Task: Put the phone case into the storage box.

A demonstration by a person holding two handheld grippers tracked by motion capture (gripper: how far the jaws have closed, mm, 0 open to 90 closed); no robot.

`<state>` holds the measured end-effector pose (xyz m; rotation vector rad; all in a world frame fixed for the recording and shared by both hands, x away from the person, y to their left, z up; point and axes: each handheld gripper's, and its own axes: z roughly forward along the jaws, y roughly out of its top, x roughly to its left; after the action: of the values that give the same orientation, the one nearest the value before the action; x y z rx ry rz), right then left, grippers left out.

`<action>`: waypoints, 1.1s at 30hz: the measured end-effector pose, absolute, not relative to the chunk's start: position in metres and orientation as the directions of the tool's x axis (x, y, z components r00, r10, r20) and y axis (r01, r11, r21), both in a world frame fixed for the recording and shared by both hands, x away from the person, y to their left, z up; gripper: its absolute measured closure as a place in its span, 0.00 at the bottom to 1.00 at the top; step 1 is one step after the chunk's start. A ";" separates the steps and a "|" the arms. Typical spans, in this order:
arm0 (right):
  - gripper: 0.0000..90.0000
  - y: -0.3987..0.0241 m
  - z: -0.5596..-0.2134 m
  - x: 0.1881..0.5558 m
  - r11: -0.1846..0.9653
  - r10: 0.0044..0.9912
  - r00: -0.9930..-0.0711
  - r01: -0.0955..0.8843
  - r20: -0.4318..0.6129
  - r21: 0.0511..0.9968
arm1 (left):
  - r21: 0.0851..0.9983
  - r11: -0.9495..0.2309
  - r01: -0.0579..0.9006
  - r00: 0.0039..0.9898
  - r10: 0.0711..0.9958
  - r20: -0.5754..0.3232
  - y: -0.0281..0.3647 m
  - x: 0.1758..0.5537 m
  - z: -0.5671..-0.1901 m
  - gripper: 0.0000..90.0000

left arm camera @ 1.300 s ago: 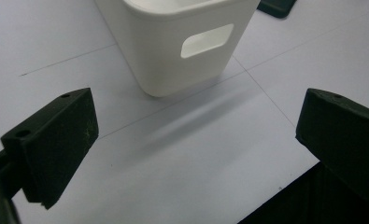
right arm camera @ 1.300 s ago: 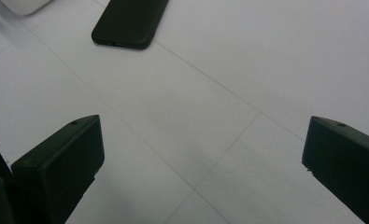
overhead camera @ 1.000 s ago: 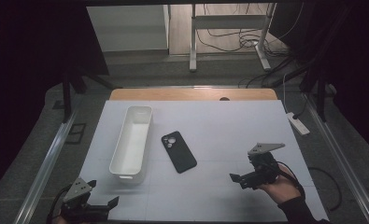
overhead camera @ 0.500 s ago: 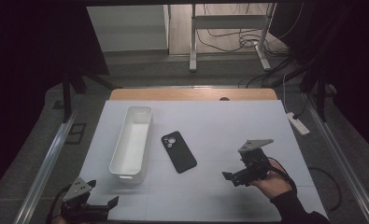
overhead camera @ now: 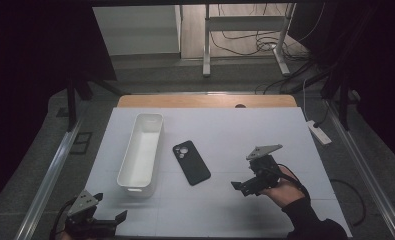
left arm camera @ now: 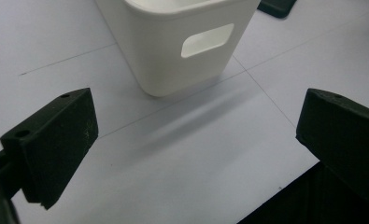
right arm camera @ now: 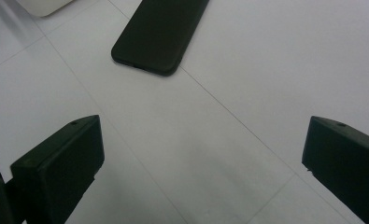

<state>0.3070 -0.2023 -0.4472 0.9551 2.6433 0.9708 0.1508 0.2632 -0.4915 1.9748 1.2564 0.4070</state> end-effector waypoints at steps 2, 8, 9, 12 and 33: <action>0.00 -0.200 -0.447 0.308 0.585 0.619 -0.783 0.512 0.062 0.629 | 0.732 -0.240 0.638 0.469 0.875 -0.122 0.263 0.151 -0.491 0.00; 0.00 -0.195 -0.447 0.312 0.590 0.612 -0.788 0.506 0.059 0.629 | 0.731 -0.241 0.639 0.469 0.875 -0.122 0.263 0.151 -0.491 0.00; 0.00 -0.193 -0.447 0.312 0.591 0.611 -0.789 0.505 0.058 0.629 | 0.731 -0.241 0.639 0.469 0.875 -0.122 0.263 0.151 -0.491 0.00; 0.00 -0.189 -0.447 0.315 0.597 0.605 -0.794 0.498 0.054 0.628 | 0.731 -0.242 0.639 0.470 0.874 -0.122 0.263 0.151 -0.491 0.00; 0.00 -0.158 -0.454 0.334 0.641 0.565 -0.824 0.476 0.050 0.601 | 0.729 -0.244 0.640 0.473 0.873 -0.123 0.263 0.151 -0.492 0.00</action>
<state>0.3339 -0.1584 -0.4542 0.8666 2.7148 0.9322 0.1512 0.2629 -0.4916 1.9812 1.2533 0.4006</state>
